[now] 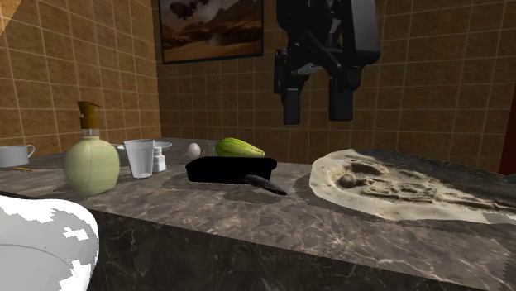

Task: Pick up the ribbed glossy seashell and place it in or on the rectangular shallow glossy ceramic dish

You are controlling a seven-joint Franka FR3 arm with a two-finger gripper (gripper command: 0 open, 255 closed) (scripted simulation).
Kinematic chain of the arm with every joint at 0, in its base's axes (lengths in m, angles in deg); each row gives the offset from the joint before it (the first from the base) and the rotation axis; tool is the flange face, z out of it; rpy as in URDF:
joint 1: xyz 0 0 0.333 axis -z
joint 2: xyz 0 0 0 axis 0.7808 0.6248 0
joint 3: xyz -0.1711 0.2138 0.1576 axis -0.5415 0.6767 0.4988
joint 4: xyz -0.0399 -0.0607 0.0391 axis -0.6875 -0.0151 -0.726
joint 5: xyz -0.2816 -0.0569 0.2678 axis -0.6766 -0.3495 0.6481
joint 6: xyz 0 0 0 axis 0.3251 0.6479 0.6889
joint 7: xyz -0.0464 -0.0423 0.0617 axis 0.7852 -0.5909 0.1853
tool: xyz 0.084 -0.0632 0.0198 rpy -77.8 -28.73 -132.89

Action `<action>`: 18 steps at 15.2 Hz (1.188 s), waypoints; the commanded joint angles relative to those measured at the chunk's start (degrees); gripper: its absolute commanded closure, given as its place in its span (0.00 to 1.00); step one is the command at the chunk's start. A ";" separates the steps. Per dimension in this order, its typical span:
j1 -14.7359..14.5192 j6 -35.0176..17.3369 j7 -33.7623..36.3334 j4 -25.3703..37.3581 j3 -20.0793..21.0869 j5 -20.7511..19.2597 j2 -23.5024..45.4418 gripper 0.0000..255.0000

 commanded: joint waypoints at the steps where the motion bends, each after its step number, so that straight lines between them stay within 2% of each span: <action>1: 0.00 0.00 0.00 0.00 0.00 0.00 0.00 0.00; 9: 0.97 -5.03 20.53 -5.41 11.68 10.06 0.16 0.00; 18: 3.30 -14.10 43.13 -4.46 25.72 19.32 8.74 0.00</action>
